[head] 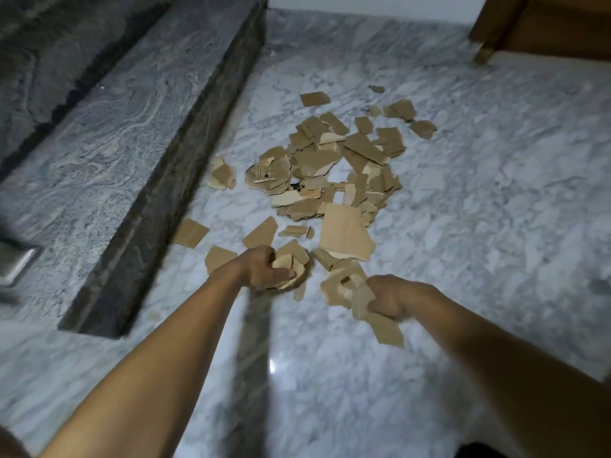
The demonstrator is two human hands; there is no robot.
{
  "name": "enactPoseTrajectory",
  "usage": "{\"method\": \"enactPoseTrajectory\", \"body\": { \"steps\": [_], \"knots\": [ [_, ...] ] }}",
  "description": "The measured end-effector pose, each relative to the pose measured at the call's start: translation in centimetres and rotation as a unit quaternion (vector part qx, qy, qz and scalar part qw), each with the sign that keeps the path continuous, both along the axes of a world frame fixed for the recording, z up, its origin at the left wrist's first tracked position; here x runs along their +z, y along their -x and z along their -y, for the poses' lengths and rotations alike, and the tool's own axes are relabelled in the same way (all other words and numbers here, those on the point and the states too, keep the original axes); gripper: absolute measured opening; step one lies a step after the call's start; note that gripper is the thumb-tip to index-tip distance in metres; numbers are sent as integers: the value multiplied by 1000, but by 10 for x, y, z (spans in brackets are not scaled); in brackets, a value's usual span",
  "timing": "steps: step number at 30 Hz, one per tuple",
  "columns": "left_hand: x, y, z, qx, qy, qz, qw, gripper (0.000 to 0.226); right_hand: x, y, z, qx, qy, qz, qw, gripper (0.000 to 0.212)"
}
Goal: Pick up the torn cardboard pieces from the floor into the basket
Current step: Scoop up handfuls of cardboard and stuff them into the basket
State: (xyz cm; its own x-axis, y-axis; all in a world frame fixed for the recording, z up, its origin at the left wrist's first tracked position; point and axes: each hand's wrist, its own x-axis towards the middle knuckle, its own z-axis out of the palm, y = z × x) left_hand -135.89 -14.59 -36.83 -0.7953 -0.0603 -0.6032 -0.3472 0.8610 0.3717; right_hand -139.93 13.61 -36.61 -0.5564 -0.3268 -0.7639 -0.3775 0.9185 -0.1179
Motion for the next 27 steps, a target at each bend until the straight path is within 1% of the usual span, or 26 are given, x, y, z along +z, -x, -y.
{"method": "enactPoseTrajectory", "body": {
  "steps": [2,4,6,9,11,13,15,17,18,19,20,21,22,25,27],
  "knots": [
    [-9,11,-6,-27,46,-30,998,50,9,19,8,19,22,-32,999,45],
    [-25,14,-13,-41,72,-20,996,56,7,29,18,41,41,-71,996,51],
    [-40,9,-21,-20,75,-14,997,62,-6,25,26,70,50,-97,991,55],
    [-48,0,-28,-16,111,-79,991,52,-37,3,29,122,51,-158,979,60],
    [-46,-4,-29,-36,134,-120,983,48,-46,-7,27,120,71,-199,970,60],
    [-44,-6,-30,-35,128,-156,979,49,-44,-10,26,113,88,-218,965,56],
    [-40,-6,-33,3,70,-187,980,57,-40,-12,26,106,95,-213,967,51],
    [-31,-4,-31,79,-20,-205,975,72,-37,-16,26,120,86,-196,969,49],
    [-24,-1,-28,113,-47,-201,972,75,-36,-18,25,126,77,-177,973,48],
    [-19,2,-23,133,-61,-188,971,70,-32,-19,24,124,67,-148,979,46],
    [-15,5,-17,141,-70,-168,973,60,-26,-18,23,115,60,-119,984,44],
    [-13,7,-8,149,-81,-143,975,51,-20,-15,21,108,56,-100,988,44],
    [-11,8,1,156,-91,-124,976,47,-14,-10,20,101,57,-92,989,45],
    [-8,5,28,178,-103,-85,975,58,-3,3,21,78,104,-93,987,50],
    [-8,-2,34,146,-89,-60,983,55,-6,-3,23,79,154,-85,981,51]
  ]
}}
